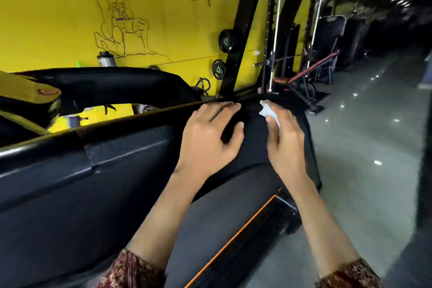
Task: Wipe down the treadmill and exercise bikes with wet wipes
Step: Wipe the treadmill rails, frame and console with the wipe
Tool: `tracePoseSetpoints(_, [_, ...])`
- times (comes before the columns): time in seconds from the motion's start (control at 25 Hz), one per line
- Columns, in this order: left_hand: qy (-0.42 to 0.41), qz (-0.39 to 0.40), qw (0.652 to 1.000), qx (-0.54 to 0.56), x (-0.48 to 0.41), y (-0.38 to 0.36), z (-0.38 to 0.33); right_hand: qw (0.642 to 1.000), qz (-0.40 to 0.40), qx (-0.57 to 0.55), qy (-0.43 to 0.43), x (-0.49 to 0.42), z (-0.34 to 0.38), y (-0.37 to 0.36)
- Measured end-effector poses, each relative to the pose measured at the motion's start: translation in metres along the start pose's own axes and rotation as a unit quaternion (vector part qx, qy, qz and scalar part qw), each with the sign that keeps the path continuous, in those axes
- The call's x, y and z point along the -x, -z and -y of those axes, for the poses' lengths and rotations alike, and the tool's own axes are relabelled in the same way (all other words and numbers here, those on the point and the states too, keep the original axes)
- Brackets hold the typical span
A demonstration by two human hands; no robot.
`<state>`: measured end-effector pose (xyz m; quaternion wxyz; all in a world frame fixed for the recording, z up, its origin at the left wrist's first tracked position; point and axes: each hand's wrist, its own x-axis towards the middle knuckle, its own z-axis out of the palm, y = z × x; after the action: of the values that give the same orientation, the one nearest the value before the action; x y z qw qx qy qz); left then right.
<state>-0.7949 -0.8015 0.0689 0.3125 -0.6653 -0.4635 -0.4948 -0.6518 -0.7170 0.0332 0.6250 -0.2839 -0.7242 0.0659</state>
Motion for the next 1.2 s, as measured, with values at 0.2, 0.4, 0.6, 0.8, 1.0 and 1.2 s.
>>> tracePoseSetpoints(0.2, [0.196, 0.153, 0.928, 0.279, -0.024, -0.163, -0.028, 0.986, 0.007, 0.054, -0.158, -0.025, -0.112, 0.064])
tracePoseSetpoints(0.4, [0.273, 0.278, 0.847, 0.361, -0.047, -0.319, -0.05, 0.956, -0.009, 0.033, -0.292, -0.062, -0.224, 0.127])
tracePoseSetpoints(0.6, [0.353, 0.324, 0.775, 0.413, -0.077, -0.469, -0.068, 0.936, 0.031, 0.037, -0.349, -0.113, -0.333, 0.178])
tracePoseSetpoints(0.8, [0.374, 0.335, 0.746, 0.437, -0.104, -0.574, -0.073, 0.926, 0.04, 0.031, -0.375, -0.145, -0.44, 0.197])
tracePoseSetpoints(1.0, [0.414, 0.324, 0.733, 0.431, -0.116, -0.68, -0.061, 0.904, 0.085, 0.023, -0.418, -0.166, -0.535, 0.187])
tracePoseSetpoints(1.2, [0.413, 0.323, 0.729, 0.44, -0.141, -0.811, -0.05, 0.9, 0.08, 0.032, -0.427, -0.218, -0.654, 0.185])
